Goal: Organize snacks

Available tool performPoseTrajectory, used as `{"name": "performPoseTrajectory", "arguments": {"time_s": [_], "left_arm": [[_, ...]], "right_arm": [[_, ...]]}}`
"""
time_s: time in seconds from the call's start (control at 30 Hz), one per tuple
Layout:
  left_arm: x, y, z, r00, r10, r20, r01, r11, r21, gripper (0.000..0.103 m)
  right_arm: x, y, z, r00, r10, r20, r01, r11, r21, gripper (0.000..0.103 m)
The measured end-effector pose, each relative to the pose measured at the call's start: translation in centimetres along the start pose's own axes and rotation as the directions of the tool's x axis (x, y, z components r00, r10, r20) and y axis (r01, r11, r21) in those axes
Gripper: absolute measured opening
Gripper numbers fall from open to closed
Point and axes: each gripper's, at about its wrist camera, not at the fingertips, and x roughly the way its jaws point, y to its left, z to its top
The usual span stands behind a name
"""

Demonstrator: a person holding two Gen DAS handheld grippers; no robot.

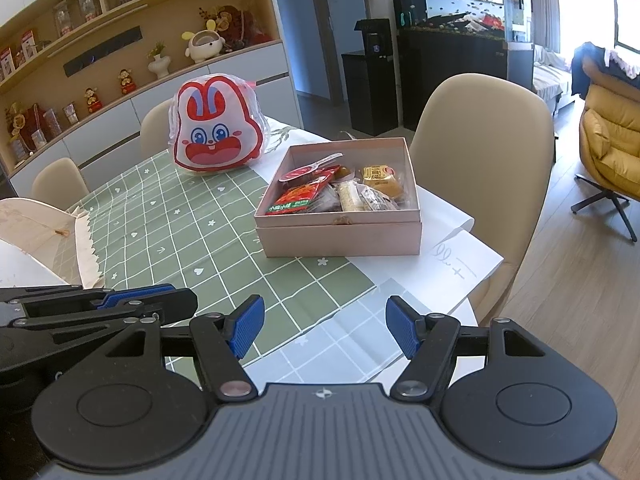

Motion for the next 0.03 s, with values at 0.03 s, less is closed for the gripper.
{"name": "performPoseTrajectory", "arguments": {"time_s": [0.03], "left_arm": [[0.02,0.11,0.06,1.0,-0.002,0.001,0.002,1.0,-0.001,0.016]], "right_arm": [[0.14,-0.11,0.02,1.0,-0.001,0.001,0.001,1.0,-0.001,0.068]]}}
